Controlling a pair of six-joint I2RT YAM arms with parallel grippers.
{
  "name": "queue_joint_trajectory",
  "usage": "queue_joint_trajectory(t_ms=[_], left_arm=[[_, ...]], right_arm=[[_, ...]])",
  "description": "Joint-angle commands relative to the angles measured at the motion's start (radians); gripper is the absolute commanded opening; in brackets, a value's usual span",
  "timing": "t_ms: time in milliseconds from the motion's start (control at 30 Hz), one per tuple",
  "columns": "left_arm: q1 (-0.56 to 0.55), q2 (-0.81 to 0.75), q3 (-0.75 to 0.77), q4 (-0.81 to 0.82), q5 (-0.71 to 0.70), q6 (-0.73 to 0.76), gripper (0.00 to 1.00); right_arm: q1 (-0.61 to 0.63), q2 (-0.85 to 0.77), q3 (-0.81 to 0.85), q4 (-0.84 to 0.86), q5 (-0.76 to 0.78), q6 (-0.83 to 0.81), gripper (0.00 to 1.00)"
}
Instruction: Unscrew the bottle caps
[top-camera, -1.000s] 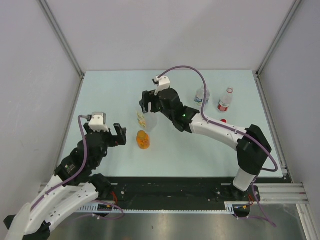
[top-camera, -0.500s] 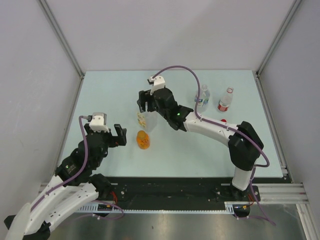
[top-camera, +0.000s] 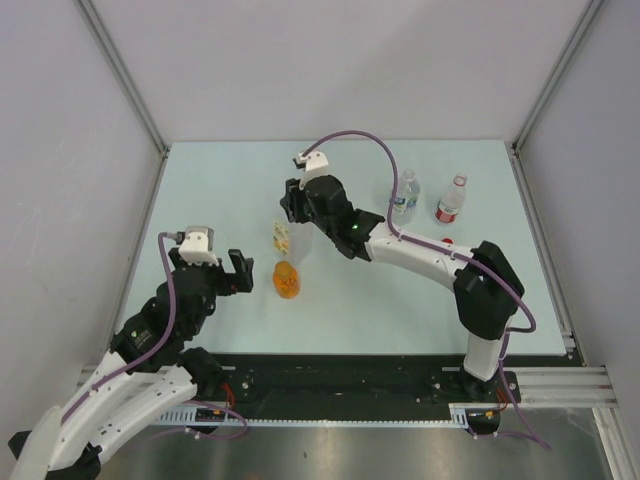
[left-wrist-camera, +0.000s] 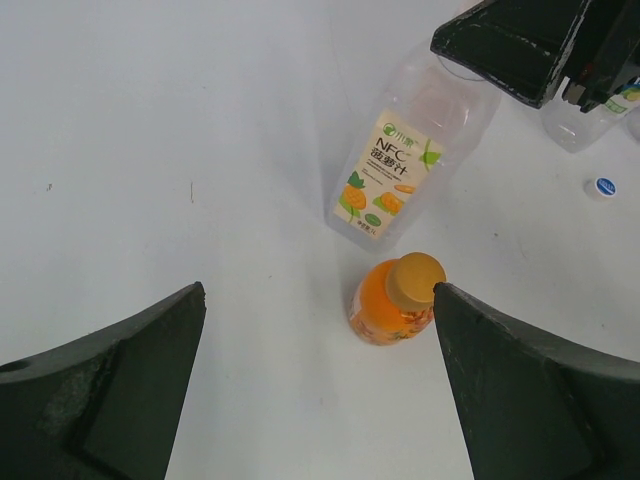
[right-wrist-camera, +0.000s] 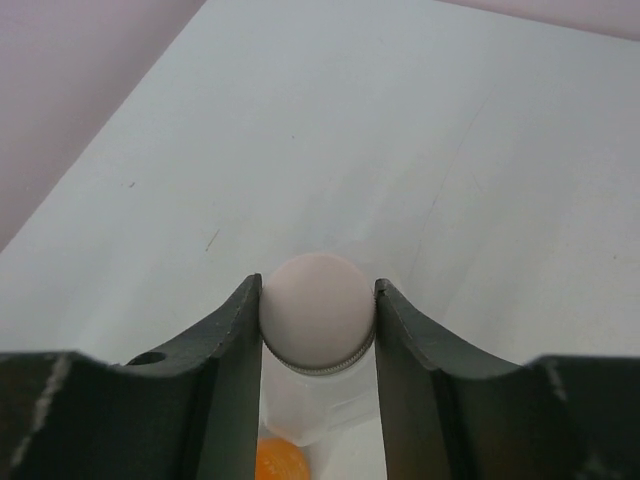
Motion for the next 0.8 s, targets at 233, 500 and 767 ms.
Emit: queue_joint_trajectory(t_ms=[233, 500, 767], left_arm=[[0.010, 0.064, 0.098, 0.220, 0.088, 0.093, 1.00], [0.010, 0.220, 0.204, 0.478, 0.481, 0.174, 1.00], [0.039, 0.288, 0.292, 0.648, 1.093, 0.181, 1.00]], right_arm=[[-0.038, -0.361, -0.031, -0.182, 0.214, -0.093, 0.00], [-0.163, -0.668, -0.077, -0.380, -0.034, 0.034, 0.00], [-0.358, -0.862, -0.216, -0.294, -0.885, 0.086, 0.00]])
